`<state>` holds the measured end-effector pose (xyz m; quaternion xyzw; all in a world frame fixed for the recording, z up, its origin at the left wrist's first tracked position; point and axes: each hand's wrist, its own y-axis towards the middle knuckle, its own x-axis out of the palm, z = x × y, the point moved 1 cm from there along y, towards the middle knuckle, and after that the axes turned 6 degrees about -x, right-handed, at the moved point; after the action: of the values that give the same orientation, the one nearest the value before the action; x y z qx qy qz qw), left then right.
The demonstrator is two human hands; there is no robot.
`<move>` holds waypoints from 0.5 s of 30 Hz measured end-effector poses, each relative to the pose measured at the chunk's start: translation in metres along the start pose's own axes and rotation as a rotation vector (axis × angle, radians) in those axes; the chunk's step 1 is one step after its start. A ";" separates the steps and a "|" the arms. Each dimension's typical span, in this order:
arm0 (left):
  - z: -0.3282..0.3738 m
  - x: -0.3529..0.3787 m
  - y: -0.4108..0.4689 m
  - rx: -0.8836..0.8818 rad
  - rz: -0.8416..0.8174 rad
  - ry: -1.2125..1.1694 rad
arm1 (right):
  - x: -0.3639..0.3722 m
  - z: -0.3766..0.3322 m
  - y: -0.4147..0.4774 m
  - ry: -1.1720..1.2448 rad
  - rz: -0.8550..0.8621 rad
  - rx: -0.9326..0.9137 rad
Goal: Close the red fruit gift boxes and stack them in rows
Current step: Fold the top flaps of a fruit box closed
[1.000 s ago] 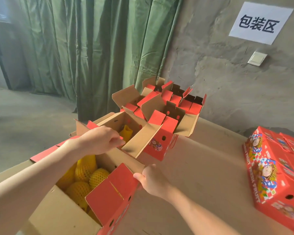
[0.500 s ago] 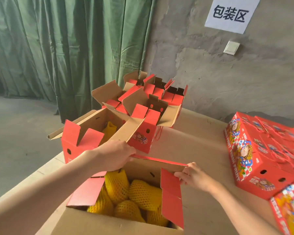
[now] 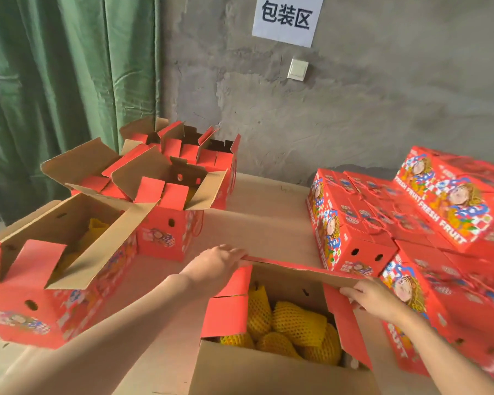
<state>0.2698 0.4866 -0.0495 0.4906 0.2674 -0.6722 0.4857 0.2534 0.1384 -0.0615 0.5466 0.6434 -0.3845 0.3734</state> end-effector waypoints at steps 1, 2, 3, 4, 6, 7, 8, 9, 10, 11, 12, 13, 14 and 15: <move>0.010 0.007 0.009 0.005 -0.001 -0.029 | -0.006 0.005 -0.006 0.024 0.036 0.045; 0.017 0.013 0.018 0.006 0.006 -0.054 | -0.012 0.007 -0.012 0.065 0.089 0.067; 0.023 0.016 0.027 0.007 0.017 -0.069 | -0.019 0.007 -0.016 0.114 0.152 0.060; 0.025 0.019 0.034 0.006 0.029 -0.074 | -0.027 0.005 -0.020 0.165 0.196 0.025; 0.023 0.020 0.044 0.009 0.049 -0.082 | -0.042 -0.011 -0.025 0.171 0.229 -0.054; 0.021 0.020 0.046 0.017 0.054 -0.089 | -0.047 -0.023 -0.025 0.112 0.222 -0.095; 0.019 0.020 0.045 0.034 0.055 -0.098 | -0.047 -0.036 -0.023 0.018 0.200 -0.139; 0.018 0.020 0.043 0.056 0.050 -0.109 | -0.042 -0.049 -0.020 -0.085 0.166 -0.190; 0.016 0.020 0.039 0.076 0.044 -0.129 | -0.033 -0.064 -0.015 -0.183 0.124 -0.233; 0.015 0.020 0.034 0.086 0.045 -0.153 | -0.022 -0.078 -0.010 -0.249 0.083 -0.262; 0.013 0.018 0.029 0.087 0.055 -0.174 | -0.010 -0.092 -0.004 -0.263 0.053 -0.275; 0.010 0.016 0.024 0.078 0.069 -0.187 | 0.001 -0.103 0.002 -0.270 0.046 -0.288; 0.007 0.014 0.019 0.063 0.082 -0.197 | 0.010 -0.112 0.008 -0.304 0.064 -0.300; 0.004 0.011 0.014 0.046 0.092 -0.207 | 0.016 -0.118 0.016 -0.367 0.101 -0.309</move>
<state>0.2809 0.4737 -0.0567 0.4411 0.1776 -0.7023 0.5298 0.2600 0.2538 -0.0271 0.4358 0.5878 -0.3551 0.5818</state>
